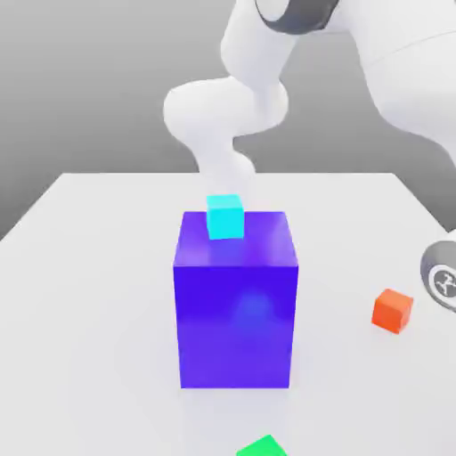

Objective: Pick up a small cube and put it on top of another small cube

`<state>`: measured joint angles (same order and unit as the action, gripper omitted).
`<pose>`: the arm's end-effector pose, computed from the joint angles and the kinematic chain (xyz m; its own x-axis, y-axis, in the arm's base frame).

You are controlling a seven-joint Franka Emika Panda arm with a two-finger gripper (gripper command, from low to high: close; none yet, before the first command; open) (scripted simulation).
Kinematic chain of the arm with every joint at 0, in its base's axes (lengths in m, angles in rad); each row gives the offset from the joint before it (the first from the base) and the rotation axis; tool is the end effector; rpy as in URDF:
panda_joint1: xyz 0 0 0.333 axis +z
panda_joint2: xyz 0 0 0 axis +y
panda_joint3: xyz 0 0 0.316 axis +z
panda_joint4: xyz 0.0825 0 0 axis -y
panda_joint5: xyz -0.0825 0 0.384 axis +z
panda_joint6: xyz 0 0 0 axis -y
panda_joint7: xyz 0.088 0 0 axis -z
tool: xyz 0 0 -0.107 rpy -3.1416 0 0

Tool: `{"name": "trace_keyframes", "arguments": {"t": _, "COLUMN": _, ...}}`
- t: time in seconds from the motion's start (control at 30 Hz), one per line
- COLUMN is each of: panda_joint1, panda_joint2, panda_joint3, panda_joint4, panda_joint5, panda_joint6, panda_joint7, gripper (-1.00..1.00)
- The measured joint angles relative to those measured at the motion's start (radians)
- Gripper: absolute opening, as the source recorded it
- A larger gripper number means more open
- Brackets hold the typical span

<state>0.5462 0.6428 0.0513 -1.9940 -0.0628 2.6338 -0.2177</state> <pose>0.4962 0.3395 0.1335 0.6525 0.7578 -0.0014 0.7578 -0.6525 -0.0006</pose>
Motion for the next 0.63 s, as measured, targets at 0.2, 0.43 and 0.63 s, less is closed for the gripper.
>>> {"name": "trace_keyframes", "arguments": {"t": 0.2, "panda_joint1": -0.063, "panda_joint2": -0.181, "panda_joint3": -0.039, "panda_joint4": -0.085, "panda_joint5": 0.039, "panda_joint6": -0.094, "panda_joint7": 0.004, "gripper": -1.00}}
{"name": "trace_keyframes", "arguments": {"t": 0.43, "panda_joint1": -0.228, "panda_joint2": -0.318, "panda_joint3": -0.172, "panda_joint4": -0.251, "panda_joint5": 0.127, "panda_joint6": -0.070, "panda_joint7": 0.034, "gripper": -1.00}}
{"name": "trace_keyframes", "arguments": {"t": 0.63, "panda_joint1": -0.295, "panda_joint2": -0.249, "panda_joint3": -0.193, "panda_joint4": -0.275, "panda_joint5": 0.181, "panda_joint6": 0.020, "panda_joint7": 0.020, "gripper": 1.00}}
